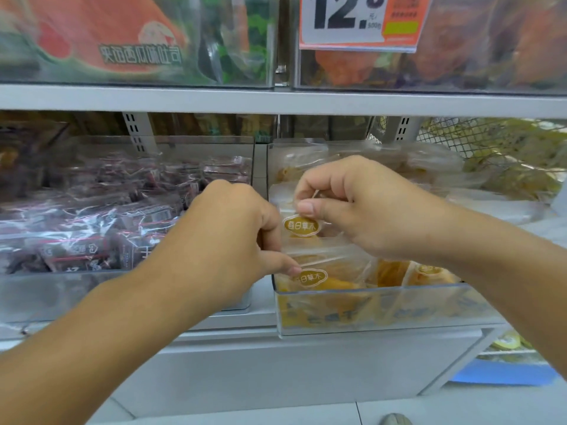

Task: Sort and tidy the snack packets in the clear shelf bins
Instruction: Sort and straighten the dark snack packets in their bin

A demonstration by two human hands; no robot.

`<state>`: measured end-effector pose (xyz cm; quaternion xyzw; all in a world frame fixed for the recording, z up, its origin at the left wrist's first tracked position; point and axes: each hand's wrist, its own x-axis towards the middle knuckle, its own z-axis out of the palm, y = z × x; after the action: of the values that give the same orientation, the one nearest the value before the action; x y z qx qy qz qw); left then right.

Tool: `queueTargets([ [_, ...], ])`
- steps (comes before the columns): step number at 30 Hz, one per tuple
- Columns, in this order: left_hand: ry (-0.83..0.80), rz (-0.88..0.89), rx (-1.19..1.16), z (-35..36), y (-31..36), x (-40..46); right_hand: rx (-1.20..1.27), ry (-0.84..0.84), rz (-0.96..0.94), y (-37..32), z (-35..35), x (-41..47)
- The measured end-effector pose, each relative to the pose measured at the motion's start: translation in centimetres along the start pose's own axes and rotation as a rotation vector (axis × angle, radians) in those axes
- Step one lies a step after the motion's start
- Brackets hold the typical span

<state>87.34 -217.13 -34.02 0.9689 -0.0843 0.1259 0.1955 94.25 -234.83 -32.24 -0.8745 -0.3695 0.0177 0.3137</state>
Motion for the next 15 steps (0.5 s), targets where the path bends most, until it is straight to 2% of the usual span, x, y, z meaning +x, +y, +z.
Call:
queueTargets([
  [2,0.030,0.012,-0.012,0.2,-0.2,0.0,-0.048,-0.048,0.003,0.1,0.4,0.2],
  [6,0.025,0.011,-0.047,0.2,-0.2,0.0,-0.210,-0.278,0.112,0.0,0.5,0.6],
  [10,0.045,0.041,-0.035,-0.3,0.1,0.1,-0.225,-0.410,0.126,-0.2,0.4,0.6],
  [12,0.099,0.100,0.019,-0.7,0.6,0.2,-0.198,-0.354,0.055,-0.9,-0.7,-0.3],
  [15,0.115,0.214,0.043,-0.6,1.8,0.7,-0.178,0.006,-0.065,-1.1,-4.0,-2.9],
])
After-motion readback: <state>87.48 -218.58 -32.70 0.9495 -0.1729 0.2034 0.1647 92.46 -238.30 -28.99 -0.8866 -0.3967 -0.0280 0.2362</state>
